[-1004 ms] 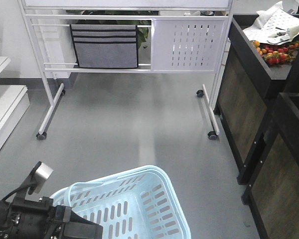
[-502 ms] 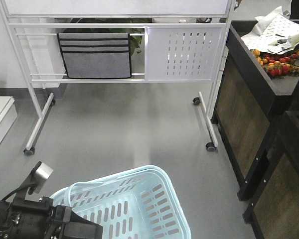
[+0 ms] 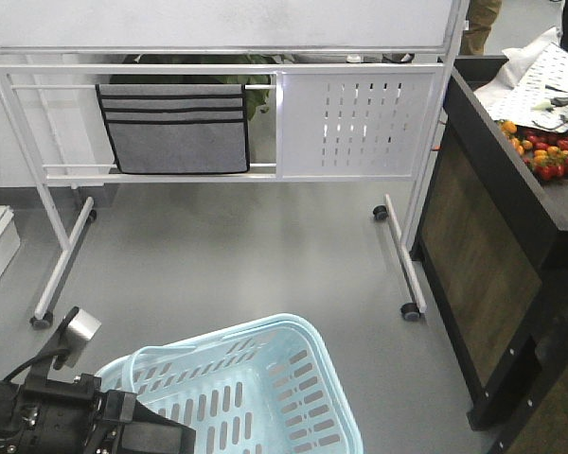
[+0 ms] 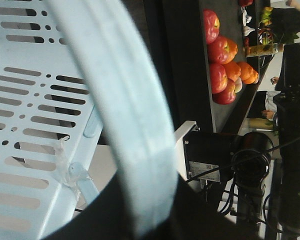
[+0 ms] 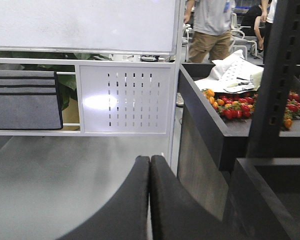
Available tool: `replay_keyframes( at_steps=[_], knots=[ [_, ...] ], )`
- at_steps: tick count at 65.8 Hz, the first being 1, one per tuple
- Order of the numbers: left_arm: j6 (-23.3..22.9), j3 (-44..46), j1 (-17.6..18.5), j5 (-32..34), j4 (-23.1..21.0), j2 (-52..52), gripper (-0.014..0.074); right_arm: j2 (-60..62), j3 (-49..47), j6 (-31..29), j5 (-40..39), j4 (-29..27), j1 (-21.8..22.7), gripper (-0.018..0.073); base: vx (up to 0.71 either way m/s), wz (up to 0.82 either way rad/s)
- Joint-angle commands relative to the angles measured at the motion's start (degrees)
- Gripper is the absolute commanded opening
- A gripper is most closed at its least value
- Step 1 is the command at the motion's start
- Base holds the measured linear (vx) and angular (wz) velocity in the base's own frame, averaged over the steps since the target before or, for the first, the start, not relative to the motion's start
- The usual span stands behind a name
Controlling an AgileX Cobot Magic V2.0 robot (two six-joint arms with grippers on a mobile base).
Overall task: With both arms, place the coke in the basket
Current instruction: 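Drive the base past the whiteboard stand holding the basket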
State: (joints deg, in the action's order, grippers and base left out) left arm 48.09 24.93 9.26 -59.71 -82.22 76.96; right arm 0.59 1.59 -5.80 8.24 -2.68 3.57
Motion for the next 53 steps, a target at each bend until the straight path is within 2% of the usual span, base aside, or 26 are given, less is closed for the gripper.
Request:
replay_keyframes(
  at_steps=[1, 53],
  knots=[
    [0.4, 1.1, 0.5, -3.5, -3.9, -1.5, -0.0007, 0.7, 0.5, -0.3, -4.2, 0.0, 0.3, -0.0010, 0.30, 0.03],
    [0.4, 1.1, 0.5, -3.5, -3.9, -1.5, -0.0007, 0.7, 0.5, -0.3, -4.2, 0.0, 0.3, -0.0010, 0.27, 0.02]
  ],
)
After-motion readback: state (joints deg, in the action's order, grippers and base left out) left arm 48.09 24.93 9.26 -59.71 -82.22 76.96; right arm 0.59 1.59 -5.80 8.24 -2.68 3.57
